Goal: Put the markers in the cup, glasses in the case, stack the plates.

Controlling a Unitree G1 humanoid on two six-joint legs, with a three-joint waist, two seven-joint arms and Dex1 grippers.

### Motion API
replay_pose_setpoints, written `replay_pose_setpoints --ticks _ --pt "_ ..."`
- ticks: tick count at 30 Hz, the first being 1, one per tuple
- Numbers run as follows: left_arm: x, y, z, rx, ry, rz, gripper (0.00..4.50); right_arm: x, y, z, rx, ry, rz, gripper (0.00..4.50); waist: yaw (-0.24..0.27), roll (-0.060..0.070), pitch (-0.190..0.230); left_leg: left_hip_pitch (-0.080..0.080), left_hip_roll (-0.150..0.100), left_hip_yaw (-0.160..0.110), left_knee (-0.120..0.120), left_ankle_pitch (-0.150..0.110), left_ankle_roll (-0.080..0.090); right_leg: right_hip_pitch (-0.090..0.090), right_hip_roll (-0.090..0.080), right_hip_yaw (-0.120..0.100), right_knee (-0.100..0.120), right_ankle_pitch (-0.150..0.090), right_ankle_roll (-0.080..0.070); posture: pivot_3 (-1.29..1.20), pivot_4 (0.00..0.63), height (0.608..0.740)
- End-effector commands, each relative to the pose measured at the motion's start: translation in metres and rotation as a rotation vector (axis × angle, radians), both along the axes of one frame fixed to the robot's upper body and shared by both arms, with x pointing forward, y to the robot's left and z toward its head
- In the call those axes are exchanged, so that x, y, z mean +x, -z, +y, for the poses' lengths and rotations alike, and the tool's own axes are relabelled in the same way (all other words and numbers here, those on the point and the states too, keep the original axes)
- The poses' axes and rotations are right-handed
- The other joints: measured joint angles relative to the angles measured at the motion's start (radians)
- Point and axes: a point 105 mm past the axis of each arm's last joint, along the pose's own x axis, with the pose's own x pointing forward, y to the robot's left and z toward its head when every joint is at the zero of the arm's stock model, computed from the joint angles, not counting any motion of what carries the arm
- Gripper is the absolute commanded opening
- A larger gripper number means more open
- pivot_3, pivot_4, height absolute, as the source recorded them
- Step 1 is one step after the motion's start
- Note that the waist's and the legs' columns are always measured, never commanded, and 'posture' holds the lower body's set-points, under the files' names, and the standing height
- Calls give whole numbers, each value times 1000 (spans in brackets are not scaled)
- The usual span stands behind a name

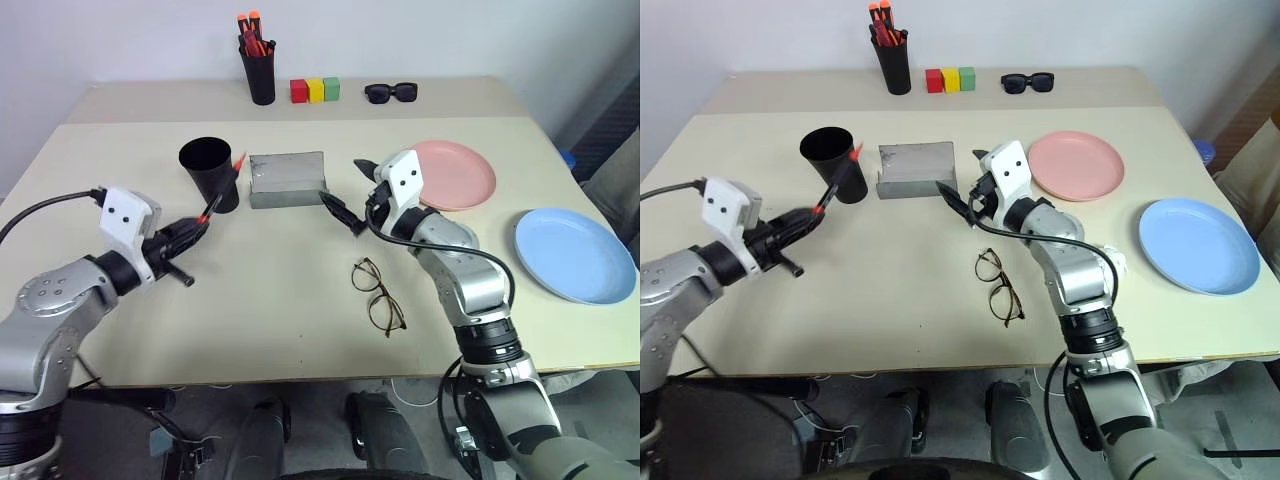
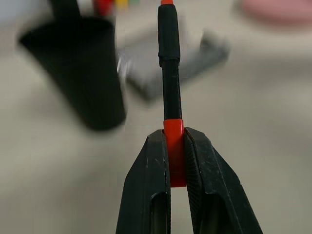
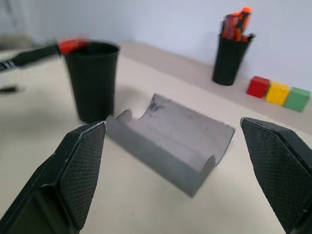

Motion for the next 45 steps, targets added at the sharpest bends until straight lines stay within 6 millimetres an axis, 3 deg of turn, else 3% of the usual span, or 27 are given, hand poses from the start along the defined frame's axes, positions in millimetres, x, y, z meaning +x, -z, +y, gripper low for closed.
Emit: replay_pose_setpoints --ticks 1,3,7,11,17,22,27,31,36,39,45 --pt "-10 10 -7 95 106 99 80 -7 -9 -1 -3 -40 -39 4500 -1 0 0 0 0 0 0 0 0 0 0 0 0 0 -1 0 150 740" --pt "-12 19 -5 119 125 168 80 -7 -8 0 -8 -42 -40 4500 -1 0 0 0 0 0 -1 0 0 0 0 0 0 -1 -1 0 150 740" --pt "-12 36 2 175 112 284 1610 -9 -6 1 -9 -37 -47 4500 -1 0 0 0 1 0 -1 0 0 0 0 0 0 -1 -1 0 150 740" --pt "-6 46 9 266 74 329 3624 -12 -4 2 -1 -29 -43 4500 -1 0 0 0 1 0 -1 0 0 -1 0 0 0 -1 -1 0 150 740" --pt "9 29 -16 164 139 268 3624 -17 -1 2 -4 -29 -35 4500 0 0 0 0 0 0 -1 0 0 0 0 0 0 1 1 0 150 740" --pt "6 25 -46 175 291 265 3624 -20 -2 5 -7 -46 -30 4500 -1 0 0 0 0 0 -1 0 0 -1 0 0 0 1 2 0 150 740" --pt "4 39 -63 291 401 331 3624 -51 15 15 -130 -236 35 4500 3 0 0 0 0 0 -1 0 0 0 0 0 0 1 2 0 150 740" --pt "15 50 -67 339 404 360 3624 -80 28 18 -223 -383 95 4500 2 0 0 0 0 0 0 0 0 0 0 0 0 0 2 0 150 740" --pt "22 59 -78 347 433 382 3624 -87 33 17 -262 -402 112 4500 0 -1 0 0 0 0 0 0 0 0 1 0 0 0 2 0 150 740" --pt "24 60 -81 344 443 380 2872 -87 36 17 -270 -392 115 4500 1 -1 0 0 0 0 0 0 0 0 1 0 0 0 2 0 150 740" --pt "25 55 -80 335 454 340 12 -88 39 19 -278 -392 117 4500 2 -1 0 -1 0 0 0 0 0 0 0 0 0 0 2 0 150 740"
